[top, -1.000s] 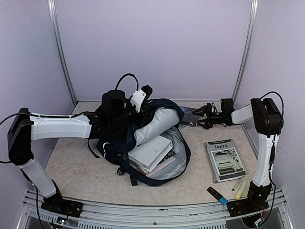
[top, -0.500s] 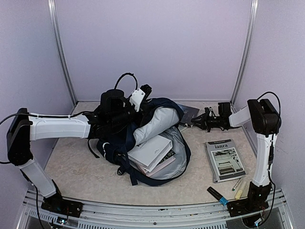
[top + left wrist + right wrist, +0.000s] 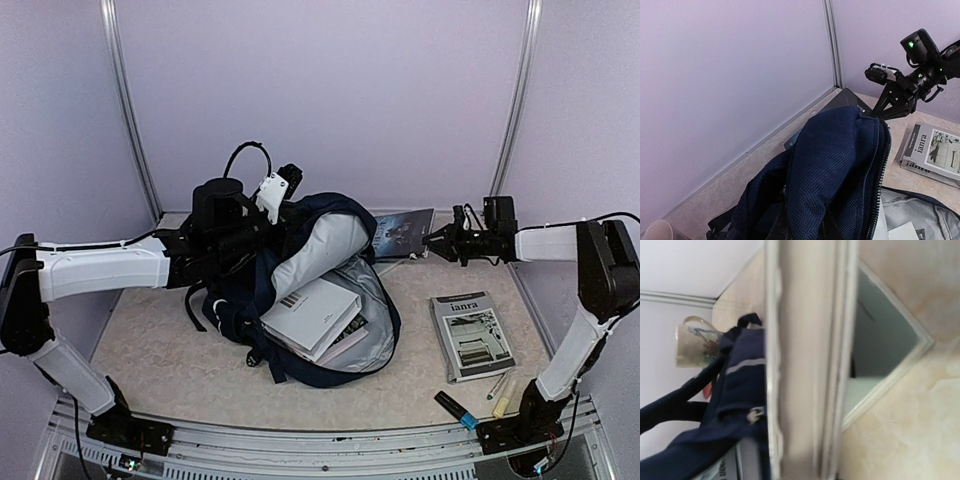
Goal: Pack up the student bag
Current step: Pick up the book from the corner of the board, then adjust the book at the corner of the board.
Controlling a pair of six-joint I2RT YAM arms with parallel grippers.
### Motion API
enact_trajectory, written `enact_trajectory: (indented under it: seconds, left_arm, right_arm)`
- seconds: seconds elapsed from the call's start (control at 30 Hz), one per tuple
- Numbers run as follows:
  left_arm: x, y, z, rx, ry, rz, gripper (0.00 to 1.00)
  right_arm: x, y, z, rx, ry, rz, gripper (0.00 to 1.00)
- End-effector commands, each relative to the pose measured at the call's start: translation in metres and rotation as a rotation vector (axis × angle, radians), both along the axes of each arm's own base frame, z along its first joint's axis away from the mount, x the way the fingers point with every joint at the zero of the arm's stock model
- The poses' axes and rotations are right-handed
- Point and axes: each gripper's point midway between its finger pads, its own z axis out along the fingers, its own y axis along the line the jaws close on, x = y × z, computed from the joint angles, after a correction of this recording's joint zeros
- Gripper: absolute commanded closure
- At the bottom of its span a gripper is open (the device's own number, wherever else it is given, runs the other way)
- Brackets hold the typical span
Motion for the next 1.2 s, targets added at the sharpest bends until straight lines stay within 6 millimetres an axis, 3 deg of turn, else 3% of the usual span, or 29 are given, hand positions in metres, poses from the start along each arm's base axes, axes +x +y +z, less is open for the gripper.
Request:
enact_trajectory:
  seconds: [0.0, 0.17, 0.47, 0.6, 0.7, 0.77, 0.97, 1.17]
  left_arm:
    - [0.009, 0.013, 0.009, -0.006, 0.006, 0.060, 1.00]
    - [0.011, 0.013, 0.009, 0.005, 0.009, 0.072, 1.00]
    - [0.013, 0.017, 0.005, 0.024, -0.001, 0.093, 1.00]
    - [0.002, -0.004, 0.000, 0.004, 0.010, -0.013, 1.00]
    - [-0.014, -0.025, -0.004, -0.034, 0.006, -0.105, 1.00]
    - [-0.014, -0.036, -0.011, -0.022, 0.011, -0.112, 1.00]
    - [-0.009, -0.060, -0.036, -0.003, 0.060, -0.131, 1.00]
    - [-0.020, -0.079, -0.052, 0.008, 0.074, -0.183, 1.00]
  right_arm:
    - [-0.017, -0.016, 0.046, -0.094, -0.154, -0.014, 1.00]
    - [-0.036, -0.030, 0.064, -0.101, -0.175, -0.050, 1.00]
    - [-0.105, -0.031, 0.015, -0.085, -0.009, -0.018, 1.00]
    - [-0.125, -0.027, 0.006, -0.034, 0.011, -0.012, 1.00]
    - [-0.131, -0.023, -0.006, 0.007, 0.038, -0.001, 1.00]
    - [-0.131, -0.022, -0.015, 0.026, 0.052, 0.004, 1.00]
    - [-0.127, -0.020, -0.035, 0.041, 0.083, 0.011, 0.77]
    - [-0.121, -0.018, -0.047, 0.041, 0.089, 0.001, 0.64]
